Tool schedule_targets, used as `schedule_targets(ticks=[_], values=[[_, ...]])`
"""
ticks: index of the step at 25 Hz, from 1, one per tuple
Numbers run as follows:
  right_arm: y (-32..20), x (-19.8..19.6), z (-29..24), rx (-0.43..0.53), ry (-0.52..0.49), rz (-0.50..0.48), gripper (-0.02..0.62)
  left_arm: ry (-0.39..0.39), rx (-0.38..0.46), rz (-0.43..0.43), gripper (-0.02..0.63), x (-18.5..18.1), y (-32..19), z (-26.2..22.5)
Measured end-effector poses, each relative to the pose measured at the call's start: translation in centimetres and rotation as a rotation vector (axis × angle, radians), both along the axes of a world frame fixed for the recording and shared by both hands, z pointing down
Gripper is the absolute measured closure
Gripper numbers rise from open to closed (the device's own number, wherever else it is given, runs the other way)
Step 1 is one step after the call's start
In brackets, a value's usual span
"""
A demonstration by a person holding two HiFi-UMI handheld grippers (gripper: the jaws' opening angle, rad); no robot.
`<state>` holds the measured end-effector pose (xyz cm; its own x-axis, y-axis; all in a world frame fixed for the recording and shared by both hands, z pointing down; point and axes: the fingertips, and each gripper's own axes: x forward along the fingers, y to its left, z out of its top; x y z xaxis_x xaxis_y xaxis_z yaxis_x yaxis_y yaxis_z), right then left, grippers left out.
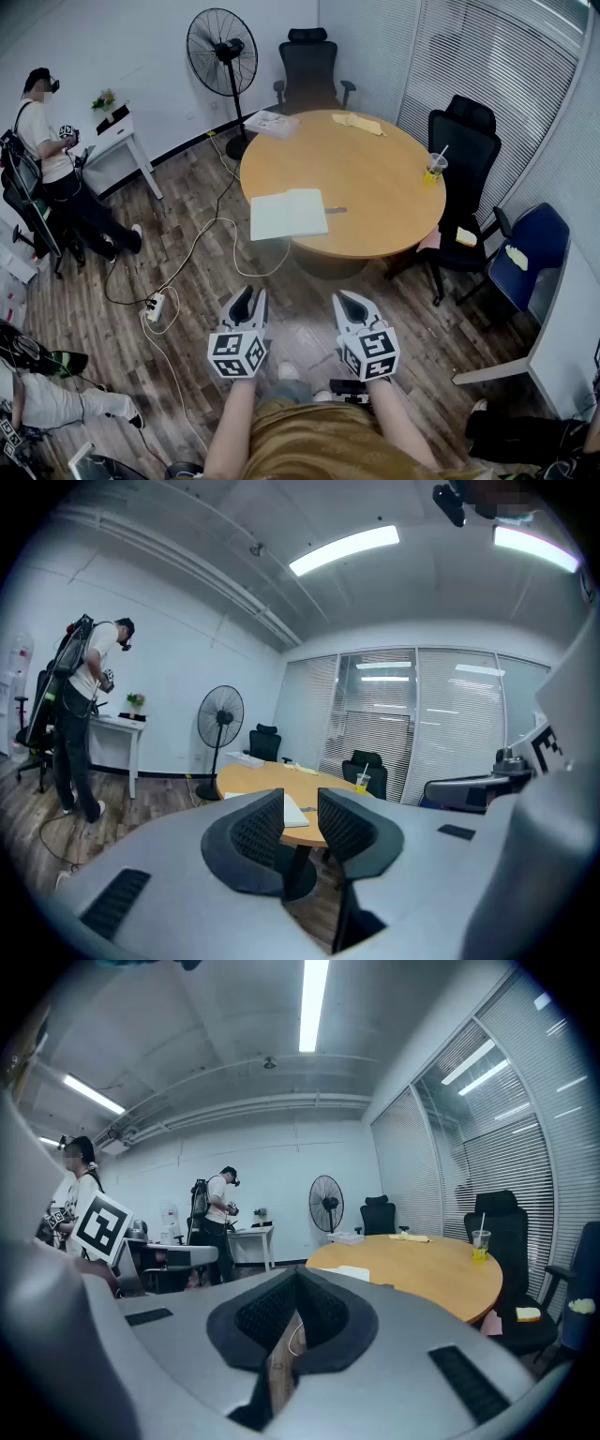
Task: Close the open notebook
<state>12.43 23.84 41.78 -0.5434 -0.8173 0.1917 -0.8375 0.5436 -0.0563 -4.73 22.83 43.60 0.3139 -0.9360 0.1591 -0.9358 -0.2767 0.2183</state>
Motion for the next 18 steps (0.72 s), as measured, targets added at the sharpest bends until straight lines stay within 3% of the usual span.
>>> schedule_targets(ticks=[18], values=[[-1.4,0.4,0.2,-0.008,-0.006,-0.004,0.583,0.006,-0.032,-0.045,0.482,-1.2,-0.9,0.7]])
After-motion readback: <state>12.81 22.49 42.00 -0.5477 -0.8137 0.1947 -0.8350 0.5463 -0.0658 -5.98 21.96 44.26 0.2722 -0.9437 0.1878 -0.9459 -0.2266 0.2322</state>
